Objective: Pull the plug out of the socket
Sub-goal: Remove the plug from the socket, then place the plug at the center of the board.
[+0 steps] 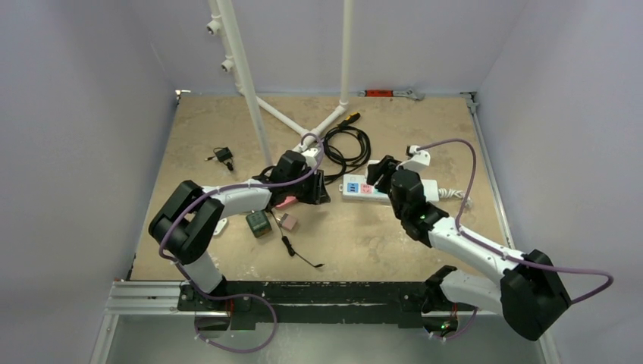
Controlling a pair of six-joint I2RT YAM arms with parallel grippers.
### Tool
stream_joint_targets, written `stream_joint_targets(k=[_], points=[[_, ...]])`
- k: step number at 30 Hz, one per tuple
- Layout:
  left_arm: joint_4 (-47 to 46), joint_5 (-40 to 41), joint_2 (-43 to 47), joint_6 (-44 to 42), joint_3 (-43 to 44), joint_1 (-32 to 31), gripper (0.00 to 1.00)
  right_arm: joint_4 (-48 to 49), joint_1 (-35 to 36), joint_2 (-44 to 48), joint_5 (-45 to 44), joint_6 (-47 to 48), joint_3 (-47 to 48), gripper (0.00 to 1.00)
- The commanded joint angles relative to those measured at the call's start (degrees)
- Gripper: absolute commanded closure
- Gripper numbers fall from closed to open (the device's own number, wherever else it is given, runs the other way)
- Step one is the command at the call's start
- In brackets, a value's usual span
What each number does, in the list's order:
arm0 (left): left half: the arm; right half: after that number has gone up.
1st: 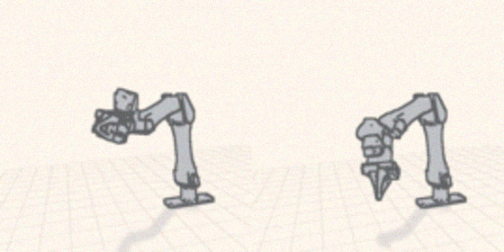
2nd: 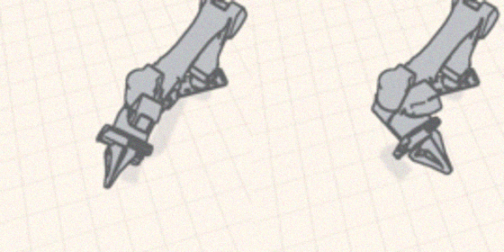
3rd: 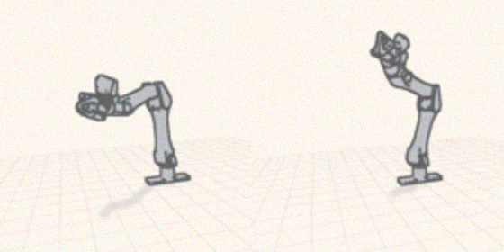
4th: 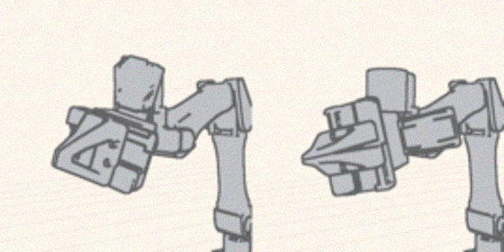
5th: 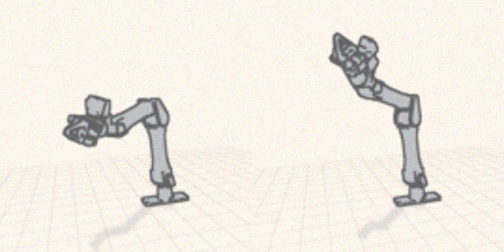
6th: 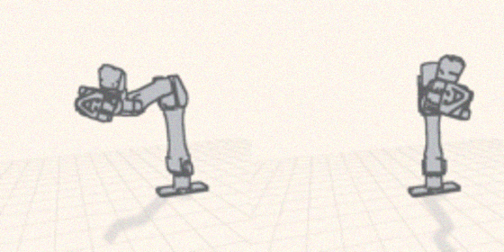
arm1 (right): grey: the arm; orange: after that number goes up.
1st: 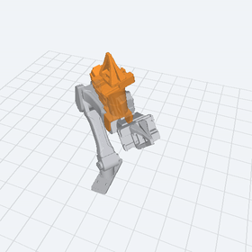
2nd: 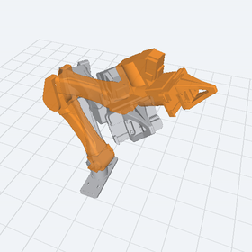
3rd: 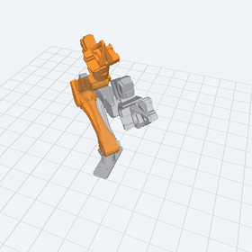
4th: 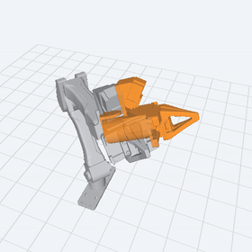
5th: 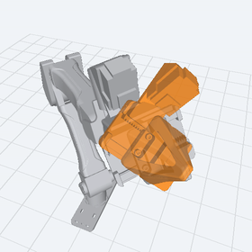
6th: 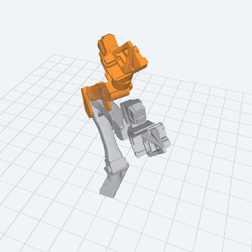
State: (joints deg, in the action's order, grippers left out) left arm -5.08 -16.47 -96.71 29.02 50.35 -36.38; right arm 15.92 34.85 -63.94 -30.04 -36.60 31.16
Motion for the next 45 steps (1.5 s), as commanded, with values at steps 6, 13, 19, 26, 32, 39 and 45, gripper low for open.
stream_joint_targets(k=[6,13,19,26,32,39,45], points=[[-3.03,-4.52,10.31,-6.60,1.36,-0.06,0.41,7.88,0.07,8.64,4.35,5.07,-3.11,1.00],[-1.73,1.90,22.73,-13.34,0.83,-0.47,0.30,8.07,2.10,7.07,13.62,6.68,-2.00,1.00],[-0.94,9.97,30.76,-13.14,-0.06,3.60,0.22,10.95,13.98,0.78,11.09,4.45,-1.92,1.00],[0.53,11.29,33.72,-12.93,0.24,5.92,0.21,12.41,20.44,-9.81,11.74,5.46,3.61,1.00],[1.82,11.69,33.52,-13.47,0.55,5.97,0.21,14.13,22.63,-17.17,13.44,4.51,7.51,1.00],[2.39,11.88,33.52,-13.49,0.76,5.98,0.21,11.94,22.98,-25.92,12.39,2.60,13.23,0.95],[2.71,12.59,34.48,-13.76,0.72,6.02,0.21,11.75,22.98,-28.77,10.78,2.32,15.21,0.77]])
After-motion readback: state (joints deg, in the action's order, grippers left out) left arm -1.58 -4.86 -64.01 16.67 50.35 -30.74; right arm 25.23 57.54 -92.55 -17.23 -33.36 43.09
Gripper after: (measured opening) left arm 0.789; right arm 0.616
